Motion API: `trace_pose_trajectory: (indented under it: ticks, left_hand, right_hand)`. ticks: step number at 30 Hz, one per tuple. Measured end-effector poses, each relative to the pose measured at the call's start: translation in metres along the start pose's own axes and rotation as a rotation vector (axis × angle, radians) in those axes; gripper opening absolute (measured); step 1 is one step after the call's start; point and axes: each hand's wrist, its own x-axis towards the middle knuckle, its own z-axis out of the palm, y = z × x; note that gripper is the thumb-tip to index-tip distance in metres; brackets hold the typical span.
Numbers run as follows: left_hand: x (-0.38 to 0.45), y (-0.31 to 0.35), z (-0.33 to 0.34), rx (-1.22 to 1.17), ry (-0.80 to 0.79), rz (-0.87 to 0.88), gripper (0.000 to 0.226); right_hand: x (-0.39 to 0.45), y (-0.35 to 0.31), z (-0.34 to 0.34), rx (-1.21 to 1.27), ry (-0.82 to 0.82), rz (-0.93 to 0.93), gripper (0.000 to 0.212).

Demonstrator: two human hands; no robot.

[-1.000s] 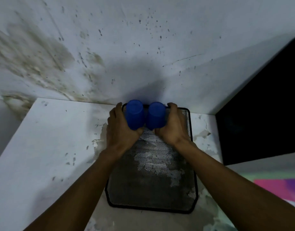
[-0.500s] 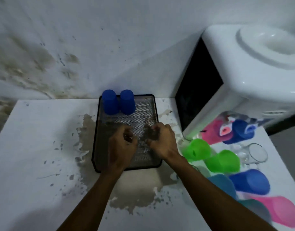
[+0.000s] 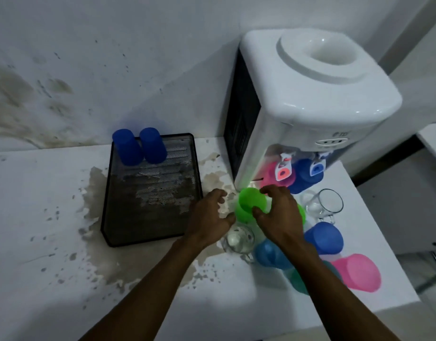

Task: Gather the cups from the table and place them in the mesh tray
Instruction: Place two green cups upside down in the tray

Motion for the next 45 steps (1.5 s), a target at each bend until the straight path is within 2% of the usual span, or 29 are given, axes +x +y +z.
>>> trace_pose_trajectory:
  ticks: [7,11,16,23,26,29,31,34,37,39,42,45]
  left_hand:
    - [0.028,0.029,0.055,0.214,-0.129,-0.064,0.097]
    - [0.033,0.033,0.074,0.289,-0.137,-0.101,0.098]
    - [0.038,0.036,0.080,0.239,-0.067,-0.113,0.089]
    - [0.031,0.046,0.057,0.029,0.185,-0.124,0.087]
    - [0.021,0.046,0.031,-0.123,0.315,-0.194,0.080]
    - [0.020,0.041,0.006,-0.363,0.441,-0.289,0.070]
    - [0.023,0.037,-0.009,-0.466,0.553,-0.361,0.059]
    - [0.028,0.028,-0.025,-0.556,0.680,-0.468,0.053]
    - [0.037,0.013,-0.037,-0.675,0.704,-0.572,0.054]
    - [0.045,-0.007,-0.042,-0.815,0.585,-0.689,0.070]
    - [0.052,-0.031,-0.050,-1.050,0.481,-0.771,0.060]
    - [0.058,-0.036,-0.067,-1.119,0.374,-0.843,0.063]
  right_hand:
    - [0.011,0.051,-0.018,-0.230,-0.158,0.154,0.074]
    - [0.016,0.069,-0.017,-0.232,-0.213,0.149,0.073]
    - [0.021,0.080,-0.016,-0.128,-0.234,0.108,0.075]
    - [0.022,0.069,-0.039,0.015,-0.136,-0.012,0.058]
    - [0.016,0.049,-0.046,0.099,-0.100,-0.101,0.065]
    - [0.009,0.021,-0.044,0.284,-0.071,-0.212,0.071]
    - [0.009,0.002,-0.035,0.413,-0.093,-0.222,0.076]
    - [0.013,-0.020,-0.018,0.623,-0.150,-0.116,0.075]
    - [0.023,-0.043,-0.002,0.799,-0.196,0.015,0.066]
    - [0.033,-0.057,0.013,0.970,-0.236,0.191,0.062]
    - [0.054,-0.072,0.046,1.212,-0.337,0.592,0.066]
    - [0.072,-0.083,0.075,1.389,-0.550,0.795,0.061]
